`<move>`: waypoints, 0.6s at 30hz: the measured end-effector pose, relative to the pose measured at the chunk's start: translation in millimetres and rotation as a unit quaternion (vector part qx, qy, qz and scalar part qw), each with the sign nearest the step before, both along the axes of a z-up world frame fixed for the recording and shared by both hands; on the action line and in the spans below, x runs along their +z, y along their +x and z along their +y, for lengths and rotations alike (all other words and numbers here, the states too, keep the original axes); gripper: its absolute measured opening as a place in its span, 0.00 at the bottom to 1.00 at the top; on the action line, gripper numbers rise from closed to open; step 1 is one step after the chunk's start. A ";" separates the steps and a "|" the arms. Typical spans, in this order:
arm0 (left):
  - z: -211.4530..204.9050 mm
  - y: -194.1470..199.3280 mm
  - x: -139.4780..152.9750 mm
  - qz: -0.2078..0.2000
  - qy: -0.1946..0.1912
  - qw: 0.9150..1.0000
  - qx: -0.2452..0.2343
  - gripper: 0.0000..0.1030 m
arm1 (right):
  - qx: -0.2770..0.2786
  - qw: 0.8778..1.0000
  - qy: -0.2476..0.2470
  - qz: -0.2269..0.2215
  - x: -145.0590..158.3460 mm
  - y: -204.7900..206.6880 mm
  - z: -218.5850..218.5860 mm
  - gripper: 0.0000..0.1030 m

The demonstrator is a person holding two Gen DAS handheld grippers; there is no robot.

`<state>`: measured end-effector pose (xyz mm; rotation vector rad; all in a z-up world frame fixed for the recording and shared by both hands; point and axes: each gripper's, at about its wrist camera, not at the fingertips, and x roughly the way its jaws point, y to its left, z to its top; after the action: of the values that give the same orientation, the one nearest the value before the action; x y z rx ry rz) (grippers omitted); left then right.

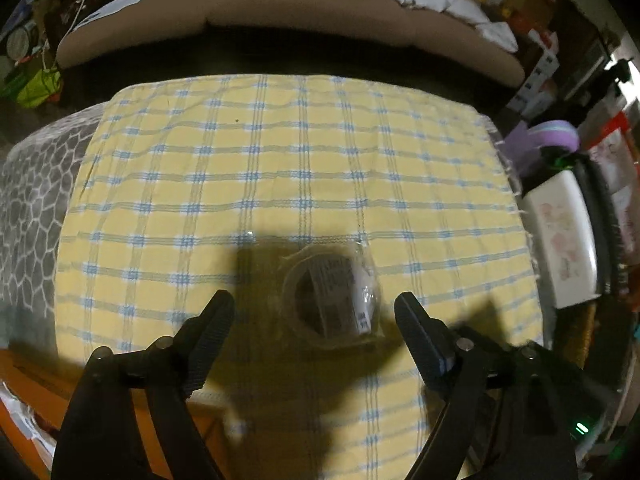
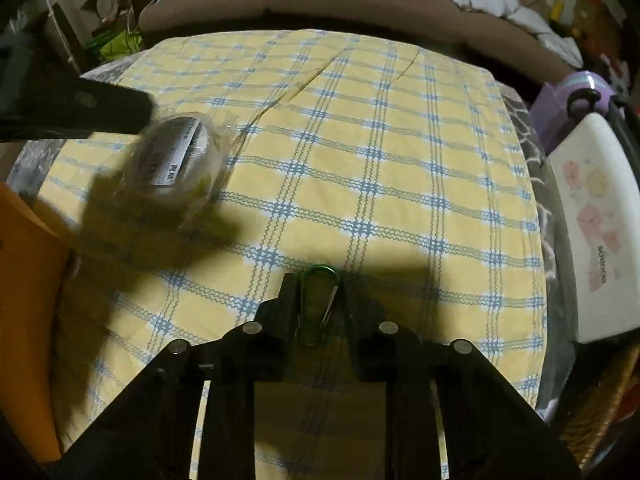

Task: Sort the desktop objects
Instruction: 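Grasp the green carabiner with the right tool while the left tool reaches the tape, then grasp the wrapped tape roll with the left tool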

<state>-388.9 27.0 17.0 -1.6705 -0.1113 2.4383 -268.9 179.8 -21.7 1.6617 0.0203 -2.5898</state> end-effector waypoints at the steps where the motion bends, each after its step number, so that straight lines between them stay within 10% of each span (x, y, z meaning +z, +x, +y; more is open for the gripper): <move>1: 4.2 -2.4 -3.5 -0.003 -0.003 1.000 -0.002 0.83 | -0.002 1.000 -0.016 0.000 2.5 3.5 4.1 0.21; 12: 38.4 -6.6 -52.2 -0.028 -0.074 0.997 -0.025 0.90 | 0.002 0.996 -0.086 0.014 35.7 41.2 23.5 0.20; 18: 32.8 2.1 -41.3 -0.010 -0.068 0.997 -0.033 0.61 | 0.006 0.996 -0.083 0.020 41.6 41.9 21.3 0.20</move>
<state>-386.7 59.8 -24.3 -1.7228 0.1079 2.4295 -227.0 201.1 20.0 1.5476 -0.1781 -2.5367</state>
